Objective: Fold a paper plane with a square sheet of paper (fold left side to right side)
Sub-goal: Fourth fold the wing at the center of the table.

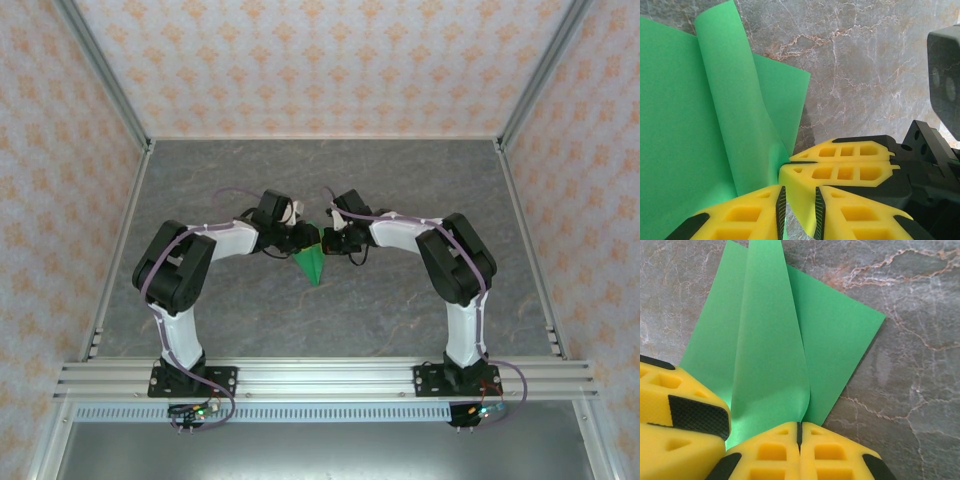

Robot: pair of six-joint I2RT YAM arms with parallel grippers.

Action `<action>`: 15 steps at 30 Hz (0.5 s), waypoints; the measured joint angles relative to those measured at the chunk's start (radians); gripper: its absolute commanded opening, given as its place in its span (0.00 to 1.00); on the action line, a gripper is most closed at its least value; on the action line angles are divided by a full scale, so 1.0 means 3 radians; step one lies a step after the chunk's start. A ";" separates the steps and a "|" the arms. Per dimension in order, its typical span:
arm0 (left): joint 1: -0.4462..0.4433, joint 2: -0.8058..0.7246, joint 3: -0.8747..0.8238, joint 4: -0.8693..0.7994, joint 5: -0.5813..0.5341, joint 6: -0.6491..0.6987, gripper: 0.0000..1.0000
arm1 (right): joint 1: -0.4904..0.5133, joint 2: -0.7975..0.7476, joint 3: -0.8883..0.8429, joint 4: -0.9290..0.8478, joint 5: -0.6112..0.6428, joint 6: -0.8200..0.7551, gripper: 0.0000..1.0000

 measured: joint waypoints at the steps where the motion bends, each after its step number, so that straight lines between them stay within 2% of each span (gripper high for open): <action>1: 0.0000 0.0000 -0.0001 0.0014 0.0001 -0.0004 0.22 | 0.0000 0.0001 0.0005 -0.0005 0.0000 0.0000 0.05; 7: 0.0000 -0.0027 -0.0067 0.0112 0.0005 -0.0019 0.22 | 0.0000 0.0003 0.0011 -0.0017 -0.0001 -0.0001 0.05; 15: 0.0037 -0.0102 -0.0221 0.0043 -0.0192 -0.0029 0.20 | 0.0001 0.0003 0.0017 -0.0017 -0.0025 -0.0027 0.05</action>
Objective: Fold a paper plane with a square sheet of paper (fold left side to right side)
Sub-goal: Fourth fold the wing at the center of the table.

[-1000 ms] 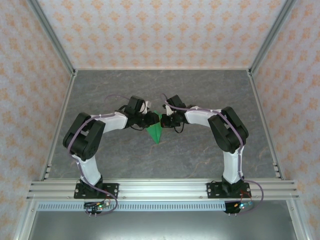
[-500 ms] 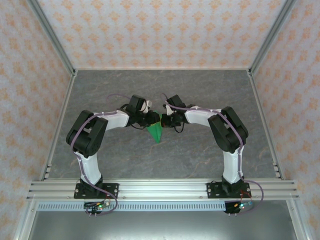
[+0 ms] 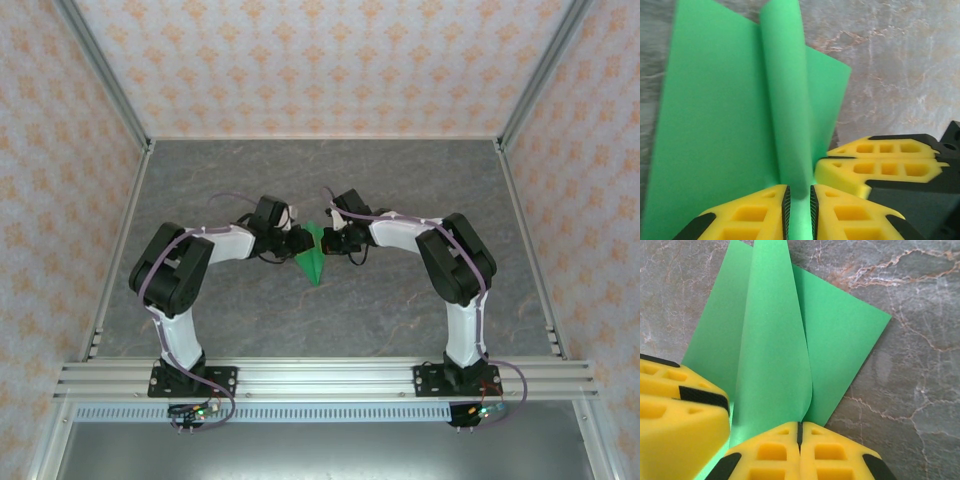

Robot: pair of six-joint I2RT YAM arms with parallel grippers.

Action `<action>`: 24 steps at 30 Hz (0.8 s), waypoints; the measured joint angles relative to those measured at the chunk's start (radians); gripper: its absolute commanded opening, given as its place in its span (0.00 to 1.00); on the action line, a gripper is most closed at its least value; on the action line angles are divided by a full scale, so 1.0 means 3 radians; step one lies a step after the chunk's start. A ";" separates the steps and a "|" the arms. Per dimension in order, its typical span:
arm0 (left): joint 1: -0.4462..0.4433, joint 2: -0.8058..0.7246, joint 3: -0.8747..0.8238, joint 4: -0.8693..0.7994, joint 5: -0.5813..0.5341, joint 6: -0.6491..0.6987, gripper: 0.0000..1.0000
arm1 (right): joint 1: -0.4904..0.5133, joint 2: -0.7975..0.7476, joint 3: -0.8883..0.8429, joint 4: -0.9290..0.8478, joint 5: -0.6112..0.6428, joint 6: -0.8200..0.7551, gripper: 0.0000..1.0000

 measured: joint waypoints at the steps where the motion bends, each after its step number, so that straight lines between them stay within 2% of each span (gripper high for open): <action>1: 0.0010 -0.0014 0.0000 -0.0010 0.0000 -0.0003 0.19 | 0.0000 0.0000 0.0000 0.0000 -0.0003 0.0000 0.05; 15: 0.0023 -0.0010 0.0079 0.0113 0.0088 -0.0146 0.16 | 0.0000 0.0000 0.0001 -0.0001 -0.0003 0.0000 0.05; 24: 0.0022 0.0294 0.0234 0.0154 0.0116 -0.0153 0.15 | 0.0000 0.0000 0.0003 -0.0006 -0.0003 -0.0003 0.05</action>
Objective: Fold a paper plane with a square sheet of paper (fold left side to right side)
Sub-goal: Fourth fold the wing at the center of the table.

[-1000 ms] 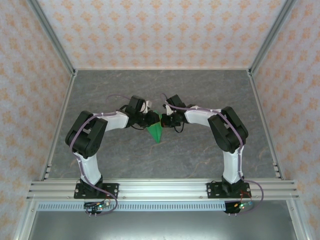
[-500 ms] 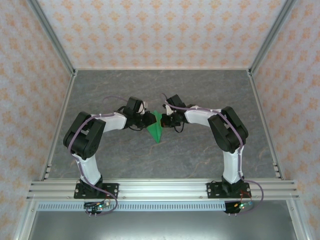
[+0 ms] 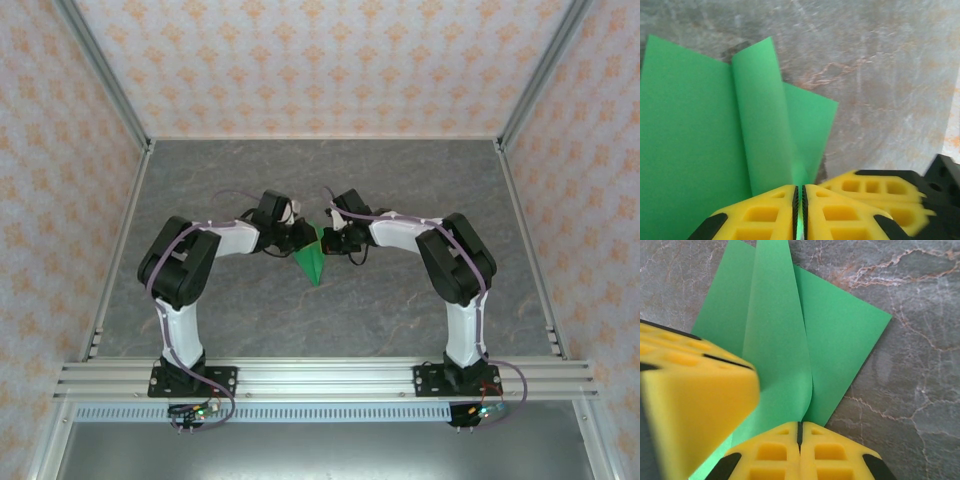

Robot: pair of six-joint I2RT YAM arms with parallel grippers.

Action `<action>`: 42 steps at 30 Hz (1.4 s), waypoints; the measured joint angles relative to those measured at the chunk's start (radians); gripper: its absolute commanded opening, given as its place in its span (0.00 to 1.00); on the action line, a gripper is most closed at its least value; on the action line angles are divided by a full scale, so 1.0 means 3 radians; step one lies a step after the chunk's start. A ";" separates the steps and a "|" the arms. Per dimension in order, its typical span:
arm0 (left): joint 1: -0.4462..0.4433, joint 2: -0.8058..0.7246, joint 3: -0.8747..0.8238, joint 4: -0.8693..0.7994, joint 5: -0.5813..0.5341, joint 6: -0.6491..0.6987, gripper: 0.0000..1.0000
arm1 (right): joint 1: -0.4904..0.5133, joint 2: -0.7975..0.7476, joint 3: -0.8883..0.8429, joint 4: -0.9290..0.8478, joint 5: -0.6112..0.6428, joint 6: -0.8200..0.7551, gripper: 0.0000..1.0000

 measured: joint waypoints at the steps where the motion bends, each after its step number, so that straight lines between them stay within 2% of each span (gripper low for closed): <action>1: 0.0001 0.0025 0.0000 -0.0001 -0.0003 0.0000 0.15 | 0.0000 0.0001 0.0001 -0.0003 0.0000 0.0000 0.05; 23: 0.0004 0.0043 -0.0024 -0.0048 -0.0123 0.0095 0.13 | 0.0003 0.0025 0.0067 -0.0079 -0.0006 -0.0036 0.06; 26: 0.0004 0.0022 -0.0057 -0.0033 -0.0140 0.0102 0.13 | 0.0010 0.0032 0.0107 -0.0132 -0.0013 -0.0037 0.10; 33: -0.0005 -0.0020 -0.0122 0.0001 -0.0200 0.0102 0.13 | 0.0022 0.0014 0.0234 -0.0301 0.0046 -0.0081 0.24; 38: -0.0009 -0.0022 -0.0123 0.0006 -0.0209 0.0102 0.13 | 0.0023 -0.0237 0.0175 -0.0394 0.0127 -0.0093 0.25; 42: -0.0010 -0.0023 -0.0123 0.0006 -0.0212 0.0102 0.13 | 0.0075 -0.0587 -0.0043 -0.0326 0.0080 0.0009 0.22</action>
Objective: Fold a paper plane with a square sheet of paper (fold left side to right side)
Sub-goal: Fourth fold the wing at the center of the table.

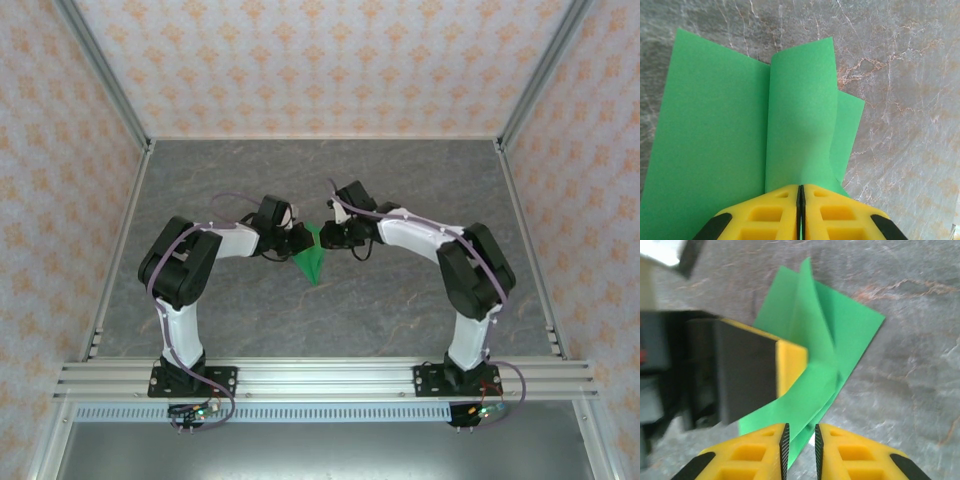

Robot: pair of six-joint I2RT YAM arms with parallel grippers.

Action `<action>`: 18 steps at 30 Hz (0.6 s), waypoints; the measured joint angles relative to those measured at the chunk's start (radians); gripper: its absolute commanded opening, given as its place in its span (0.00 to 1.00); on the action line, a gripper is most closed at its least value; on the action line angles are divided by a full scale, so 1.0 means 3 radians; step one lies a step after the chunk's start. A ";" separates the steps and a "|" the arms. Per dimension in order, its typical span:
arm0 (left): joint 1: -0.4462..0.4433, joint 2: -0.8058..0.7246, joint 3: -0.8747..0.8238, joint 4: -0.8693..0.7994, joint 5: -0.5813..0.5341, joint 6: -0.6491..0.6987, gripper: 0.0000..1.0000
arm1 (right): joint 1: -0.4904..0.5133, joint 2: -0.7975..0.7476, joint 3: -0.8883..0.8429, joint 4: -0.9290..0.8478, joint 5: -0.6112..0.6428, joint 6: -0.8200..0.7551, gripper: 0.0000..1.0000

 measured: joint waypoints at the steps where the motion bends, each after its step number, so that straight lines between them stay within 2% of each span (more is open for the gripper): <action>1: 0.0000 0.0000 0.0000 0.0000 0.0000 0.0000 0.13 | 0.0036 -0.0071 -0.0071 0.0050 -0.0046 0.0046 0.21; 10: -0.0005 -0.0004 0.0000 -0.0003 -0.0014 0.0001 0.12 | 0.0436 -0.0191 -0.0679 0.0792 -0.0496 0.0739 0.19; 18: -0.0005 -0.0004 0.0000 -0.0004 -0.0014 0.0001 0.12 | 0.0450 -0.0088 -0.0699 0.0961 -0.0520 0.0875 0.19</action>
